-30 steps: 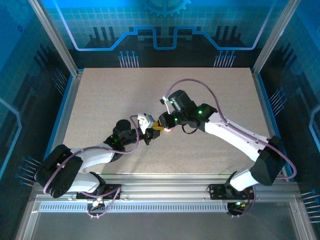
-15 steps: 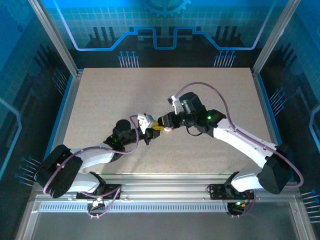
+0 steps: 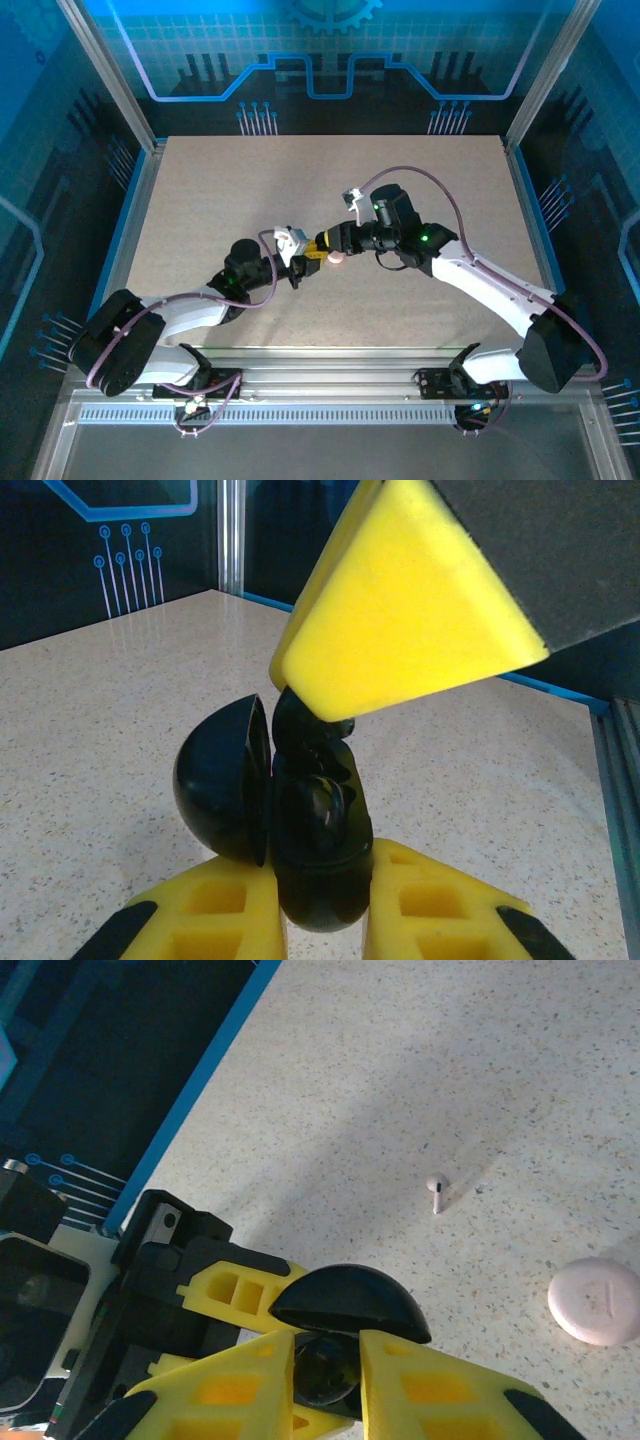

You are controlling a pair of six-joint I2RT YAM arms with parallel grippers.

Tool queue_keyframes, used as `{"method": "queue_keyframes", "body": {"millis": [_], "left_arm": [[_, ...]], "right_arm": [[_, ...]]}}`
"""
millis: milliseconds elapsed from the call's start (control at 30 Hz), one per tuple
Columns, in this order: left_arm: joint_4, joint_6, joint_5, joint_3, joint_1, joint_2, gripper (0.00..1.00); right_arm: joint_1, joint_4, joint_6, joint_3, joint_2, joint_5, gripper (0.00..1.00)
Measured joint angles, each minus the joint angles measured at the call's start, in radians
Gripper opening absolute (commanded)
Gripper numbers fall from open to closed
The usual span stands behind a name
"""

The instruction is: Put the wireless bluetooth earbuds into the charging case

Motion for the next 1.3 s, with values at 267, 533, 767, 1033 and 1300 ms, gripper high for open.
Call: {"method": "queue_keyframes", "body": {"millis": [267, 533, 767, 1033, 1300], "left_arm": [[-0.001, 0.000, 0.000, 0.000, 0.000, 0.000, 0.18], [0.000, 0.002, 0.000, 0.000, 0.000, 0.000, 0.18], [0.000, 0.003, 0.000, 0.000, 0.000, 0.000, 0.18], [0.001, 0.004, 0.000, 0.000, 0.000, 0.000, 0.18], [0.002, 0.005, 0.000, 0.000, 0.000, 0.000, 0.18]], "right_arm": [[-0.025, 0.025, 0.031, -0.023, -0.006, -0.054, 0.23], [-0.051, 0.059, 0.060, -0.063, -0.032, -0.105, 0.23], [-0.074, 0.095, 0.094, -0.094, -0.037, -0.158, 0.23], [-0.103, 0.126, 0.136, -0.109, -0.036, -0.209, 0.23], [-0.119, 0.130, 0.157, -0.111, -0.036, -0.233, 0.23]]}}
